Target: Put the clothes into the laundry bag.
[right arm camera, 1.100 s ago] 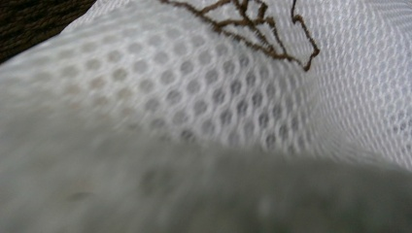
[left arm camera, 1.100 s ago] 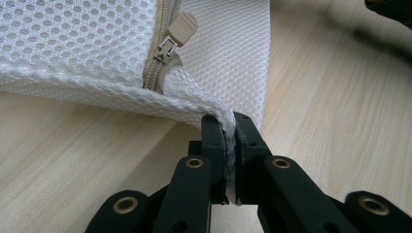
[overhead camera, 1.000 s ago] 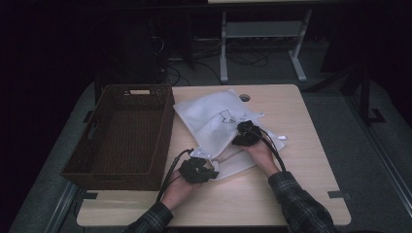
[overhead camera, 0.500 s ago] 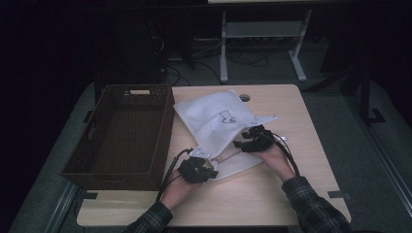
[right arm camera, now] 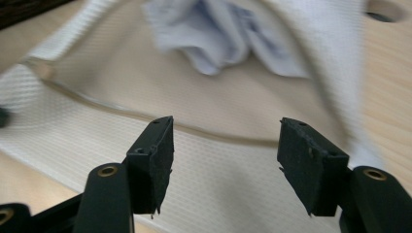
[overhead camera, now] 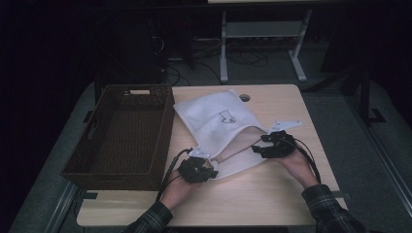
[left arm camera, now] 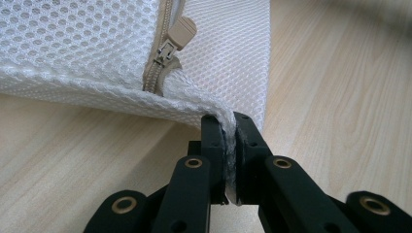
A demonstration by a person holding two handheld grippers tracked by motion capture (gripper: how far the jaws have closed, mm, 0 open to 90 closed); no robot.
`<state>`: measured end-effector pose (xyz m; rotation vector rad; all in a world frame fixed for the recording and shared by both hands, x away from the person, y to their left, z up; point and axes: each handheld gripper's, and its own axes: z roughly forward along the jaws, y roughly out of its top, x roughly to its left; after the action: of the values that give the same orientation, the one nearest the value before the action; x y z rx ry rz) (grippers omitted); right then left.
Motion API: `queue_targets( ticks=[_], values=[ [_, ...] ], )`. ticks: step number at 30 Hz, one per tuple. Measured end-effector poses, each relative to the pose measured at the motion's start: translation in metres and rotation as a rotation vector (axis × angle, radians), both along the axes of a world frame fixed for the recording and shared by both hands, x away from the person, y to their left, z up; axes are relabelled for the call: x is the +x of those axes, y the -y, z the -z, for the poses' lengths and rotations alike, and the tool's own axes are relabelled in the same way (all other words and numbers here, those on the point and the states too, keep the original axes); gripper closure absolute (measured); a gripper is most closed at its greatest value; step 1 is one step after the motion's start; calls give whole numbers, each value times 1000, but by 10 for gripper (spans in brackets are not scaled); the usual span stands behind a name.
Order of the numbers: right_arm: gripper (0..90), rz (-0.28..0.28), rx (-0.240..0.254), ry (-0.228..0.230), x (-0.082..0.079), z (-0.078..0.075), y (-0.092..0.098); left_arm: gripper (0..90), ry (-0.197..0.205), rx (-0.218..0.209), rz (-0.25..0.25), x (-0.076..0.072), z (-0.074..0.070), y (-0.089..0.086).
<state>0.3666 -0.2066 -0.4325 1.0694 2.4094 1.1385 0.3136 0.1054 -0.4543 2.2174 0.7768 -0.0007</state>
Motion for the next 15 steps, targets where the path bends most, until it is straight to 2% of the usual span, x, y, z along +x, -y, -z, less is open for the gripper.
queue_targets(
  ticks=[2, 5, 8, 12, 15],
  values=[
    [373, 31, 1, 6, 1, 1, 13, 846, 0, 0, 0, 0, 0, 0],
    [366, 81, -24, 5, 6, 6, 32, 845, 1, 1, -1, 0, 0, 0],
    [366, 113, -38, 7, 10, 10, 44, 845, 1, 2, -1, 0, 0, 1],
    [360, 124, -14, -34, 16, 18, 54, 845, 3, 2, -2, 0, 0, 1],
    [367, 121, 16, -83, 21, 26, 58, 846, 3, 3, -2, 0, 0, 1]
  ],
)
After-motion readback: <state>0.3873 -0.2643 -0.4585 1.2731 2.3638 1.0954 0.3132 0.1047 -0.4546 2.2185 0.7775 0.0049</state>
